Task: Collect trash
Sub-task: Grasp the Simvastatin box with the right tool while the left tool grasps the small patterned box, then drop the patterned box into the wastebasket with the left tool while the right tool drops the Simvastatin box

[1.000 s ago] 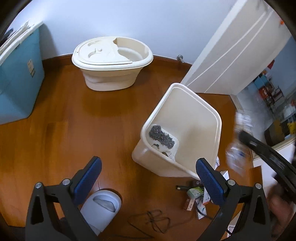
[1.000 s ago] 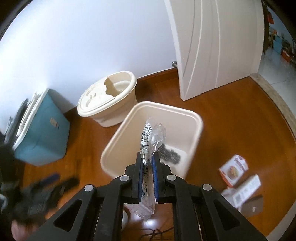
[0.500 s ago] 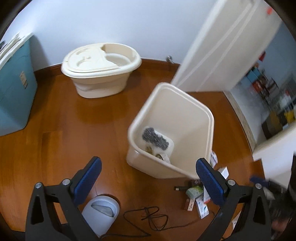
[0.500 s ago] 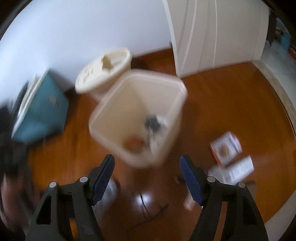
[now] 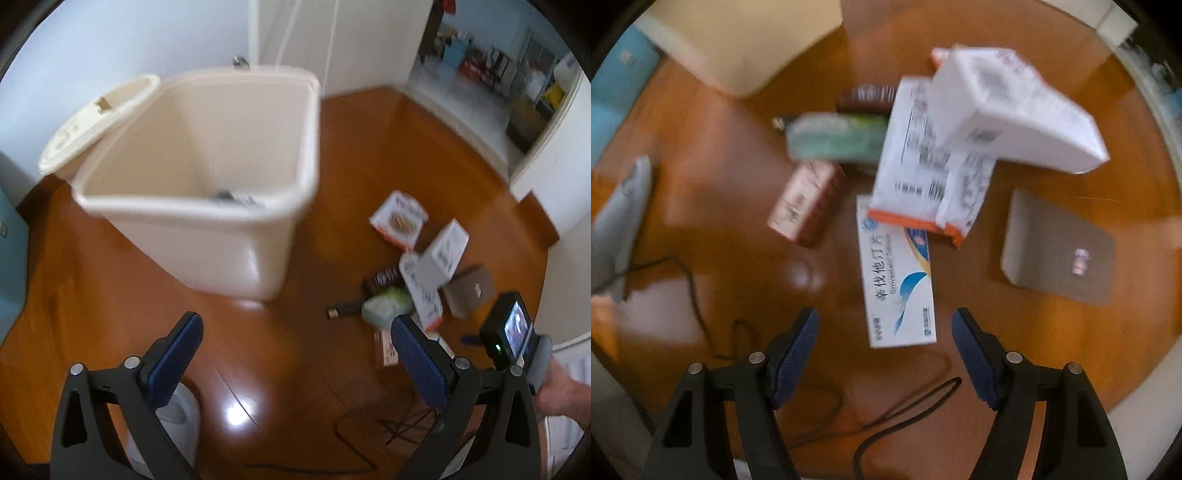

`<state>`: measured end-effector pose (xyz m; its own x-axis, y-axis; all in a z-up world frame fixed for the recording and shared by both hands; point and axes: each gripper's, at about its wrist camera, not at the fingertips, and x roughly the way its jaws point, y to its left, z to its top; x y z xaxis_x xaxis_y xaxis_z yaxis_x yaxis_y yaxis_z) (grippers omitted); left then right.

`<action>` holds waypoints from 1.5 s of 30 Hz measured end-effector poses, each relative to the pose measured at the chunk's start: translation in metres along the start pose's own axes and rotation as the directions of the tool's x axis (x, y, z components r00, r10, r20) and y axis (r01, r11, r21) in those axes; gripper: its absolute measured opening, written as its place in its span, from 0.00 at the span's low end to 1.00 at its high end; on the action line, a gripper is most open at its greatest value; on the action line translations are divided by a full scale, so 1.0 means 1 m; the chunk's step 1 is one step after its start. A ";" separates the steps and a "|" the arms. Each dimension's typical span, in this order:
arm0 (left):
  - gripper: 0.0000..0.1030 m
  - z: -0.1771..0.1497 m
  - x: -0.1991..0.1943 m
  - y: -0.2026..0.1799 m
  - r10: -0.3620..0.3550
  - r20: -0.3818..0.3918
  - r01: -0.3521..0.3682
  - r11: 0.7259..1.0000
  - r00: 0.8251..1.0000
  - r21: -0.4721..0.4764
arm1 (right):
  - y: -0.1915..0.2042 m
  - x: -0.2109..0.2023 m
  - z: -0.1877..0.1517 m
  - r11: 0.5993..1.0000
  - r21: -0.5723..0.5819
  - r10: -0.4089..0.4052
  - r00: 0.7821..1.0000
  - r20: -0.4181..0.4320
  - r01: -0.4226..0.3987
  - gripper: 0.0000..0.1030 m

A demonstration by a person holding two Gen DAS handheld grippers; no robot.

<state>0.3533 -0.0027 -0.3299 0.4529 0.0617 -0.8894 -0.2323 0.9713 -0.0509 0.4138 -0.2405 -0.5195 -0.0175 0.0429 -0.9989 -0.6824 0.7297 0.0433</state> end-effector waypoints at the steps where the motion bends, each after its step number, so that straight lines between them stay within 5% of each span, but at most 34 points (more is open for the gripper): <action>1: 1.00 -0.004 0.011 -0.006 0.000 -0.020 0.000 1.000 1.000 0.003 | -0.001 0.008 0.001 1.000 -0.009 0.002 1.000 0.000 -0.002 0.74; 7: 1.00 -0.025 0.058 -0.045 0.010 -0.065 -0.005 0.997 0.998 0.082 | -0.008 0.051 0.000 1.000 -0.022 -0.008 1.000 0.021 0.009 0.71; 9: 1.00 -0.030 0.073 -0.056 0.009 -0.081 -0.001 0.995 0.997 0.101 | -0.008 0.050 0.000 0.999 -0.015 -0.039 0.997 0.066 0.040 0.64; 10: 1.00 -0.033 0.081 -0.063 0.004 -0.093 0.006 0.994 0.996 0.106 | -0.009 0.048 0.001 0.999 -0.004 -0.037 0.996 0.082 0.037 0.52; 13: 1.00 -0.039 0.107 -0.082 -0.012 -0.136 0.026 0.994 0.991 0.103 | -0.014 0.041 -0.009 0.999 0.052 -0.020 0.994 0.111 0.015 0.51; 20: 1.00 -0.057 0.156 -0.118 -0.002 -0.207 0.030 0.991 0.978 0.133 | -0.025 0.004 -0.076 0.963 0.236 0.078 0.973 0.218 -0.130 0.52; 28: 0.98 -0.068 0.198 -0.129 0.074 -0.245 -0.047 0.992 0.967 0.114 | -0.029 -0.020 -0.135 0.925 0.333 0.085 0.954 0.288 -0.183 0.52; 30: 0.86 -0.070 0.204 -0.130 0.065 -0.265 -0.038 0.994 0.962 0.105 | -0.027 -0.025 -0.137 0.925 0.332 0.086 0.951 0.296 -0.187 0.52; 34: 0.28 -0.072 0.199 -0.137 0.040 -0.267 -0.004 0.991 0.963 0.132 | -0.029 -0.025 -0.132 0.925 0.333 0.081 0.950 0.303 -0.185 0.52; 38: 0.28 -0.071 0.187 -0.130 -0.047 -0.303 0.070 0.995 0.952 0.064 | -0.028 -0.031 -0.125 0.911 0.361 0.079 0.944 0.320 -0.199 0.52; 45: 0.28 -0.059 0.074 -0.115 -0.176 -0.175 0.190 0.979 0.969 0.067 | -0.018 -0.079 -0.122 0.908 0.380 0.042 0.943 0.331 -0.174 0.52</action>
<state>0.3631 -0.1237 -0.4169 0.3292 -0.1515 -0.9320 -0.0840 0.9784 -0.1887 0.3384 -0.3406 -0.4434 0.1967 0.2967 -0.9345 -0.3389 0.9149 0.2191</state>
